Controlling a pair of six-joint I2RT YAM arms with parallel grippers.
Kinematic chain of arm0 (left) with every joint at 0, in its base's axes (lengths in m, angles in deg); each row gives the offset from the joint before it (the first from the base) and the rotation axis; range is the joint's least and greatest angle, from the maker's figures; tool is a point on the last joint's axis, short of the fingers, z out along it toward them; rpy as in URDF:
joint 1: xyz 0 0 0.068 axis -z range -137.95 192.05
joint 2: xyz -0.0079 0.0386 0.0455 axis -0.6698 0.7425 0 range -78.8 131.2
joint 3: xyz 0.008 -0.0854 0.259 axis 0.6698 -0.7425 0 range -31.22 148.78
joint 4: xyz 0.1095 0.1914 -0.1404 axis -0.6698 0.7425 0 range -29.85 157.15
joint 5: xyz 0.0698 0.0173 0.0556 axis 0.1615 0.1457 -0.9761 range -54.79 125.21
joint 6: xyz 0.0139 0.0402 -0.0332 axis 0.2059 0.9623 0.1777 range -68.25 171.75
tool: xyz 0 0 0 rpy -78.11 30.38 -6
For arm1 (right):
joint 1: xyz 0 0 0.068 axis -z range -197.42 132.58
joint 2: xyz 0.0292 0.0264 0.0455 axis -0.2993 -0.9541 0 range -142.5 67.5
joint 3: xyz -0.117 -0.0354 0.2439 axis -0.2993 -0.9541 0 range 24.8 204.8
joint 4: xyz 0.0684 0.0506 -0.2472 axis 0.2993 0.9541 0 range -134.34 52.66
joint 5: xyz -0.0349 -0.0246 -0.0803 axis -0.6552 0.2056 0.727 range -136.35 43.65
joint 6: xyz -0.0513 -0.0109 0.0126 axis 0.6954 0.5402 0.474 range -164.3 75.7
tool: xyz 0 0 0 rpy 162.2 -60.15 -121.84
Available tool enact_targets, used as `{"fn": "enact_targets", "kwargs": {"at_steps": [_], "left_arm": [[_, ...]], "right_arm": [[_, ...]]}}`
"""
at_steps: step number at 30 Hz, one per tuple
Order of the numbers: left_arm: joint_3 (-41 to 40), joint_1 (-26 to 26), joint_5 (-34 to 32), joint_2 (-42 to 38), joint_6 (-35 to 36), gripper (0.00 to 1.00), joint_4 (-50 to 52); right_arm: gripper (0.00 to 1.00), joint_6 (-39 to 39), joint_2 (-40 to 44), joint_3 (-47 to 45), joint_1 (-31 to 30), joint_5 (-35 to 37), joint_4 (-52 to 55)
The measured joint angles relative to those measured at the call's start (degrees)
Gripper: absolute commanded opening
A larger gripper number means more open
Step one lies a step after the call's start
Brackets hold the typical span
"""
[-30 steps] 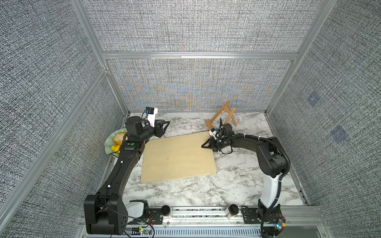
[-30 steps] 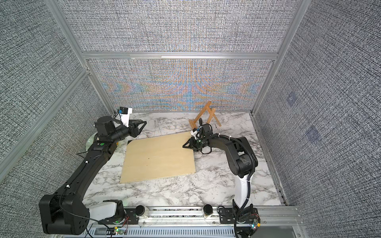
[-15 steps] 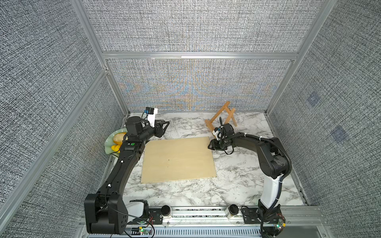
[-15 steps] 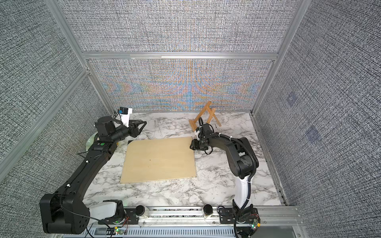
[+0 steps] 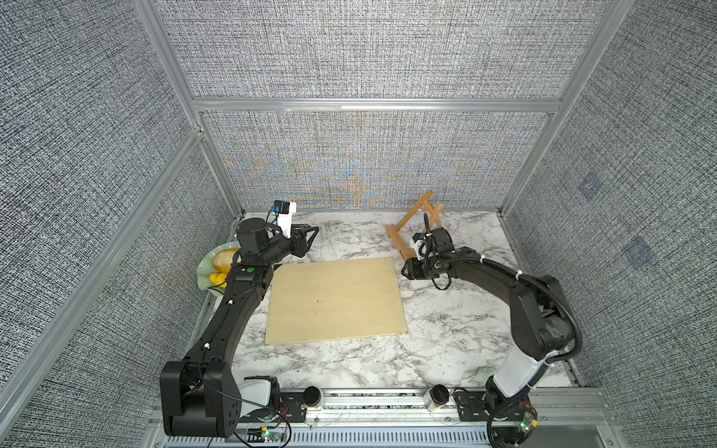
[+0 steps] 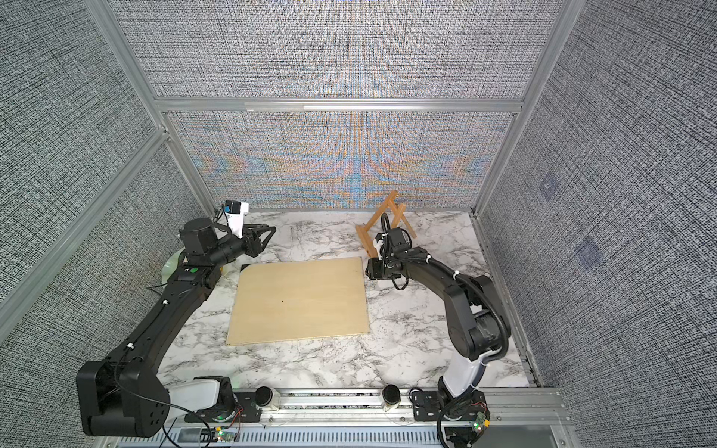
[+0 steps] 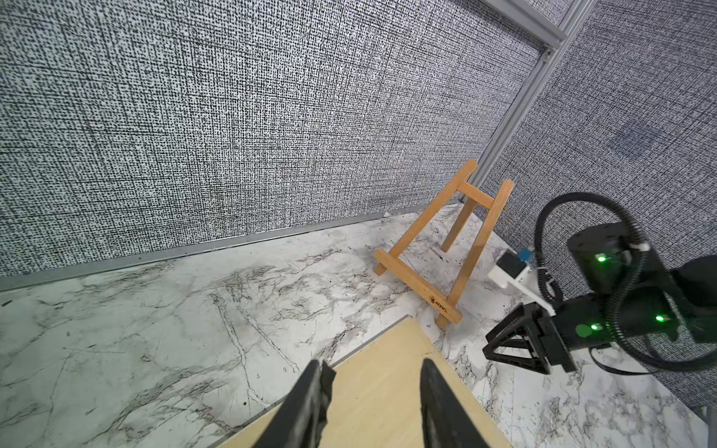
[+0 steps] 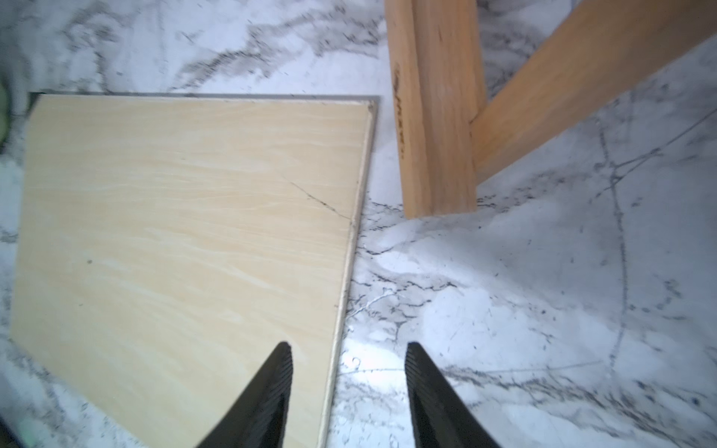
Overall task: Disassemble the easel
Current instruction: Place the drawing board at the center of the board, then pick up the easel at the center of the board.
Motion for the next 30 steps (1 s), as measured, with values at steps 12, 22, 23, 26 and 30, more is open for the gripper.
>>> {"fn": "enact_targets", "kwargs": {"at_steps": [12, 22, 23, 26, 30], "left_arm": [[1.3, 0.4, 2.2, 6.4, -2.7, 0.37, -2.4], [2.1, 0.7, 3.1, 7.5, -3.2, 0.37, -4.4], [2.1, 0.7, 3.1, 7.6, -3.2, 0.36, -4.5], [2.1, 0.7, 3.3, 7.9, -3.4, 0.36, -4.7], [2.1, 0.7, 3.5, 8.2, -3.4, 0.36, -4.7]], "right_arm": [[0.55, 0.2, 14.9, 3.3, 7.4, 4.8, 0.8], [0.59, -2.9, 10.5, 5.0, 13.0, 6.6, -6.8], [0.59, -3.3, 10.1, 5.4, 13.1, 6.6, -7.9], [0.60, -4.0, 8.7, 6.6, 13.3, 6.4, -10.9], [0.61, -4.7, 6.6, 8.0, 13.3, 6.8, -13.6]]}}
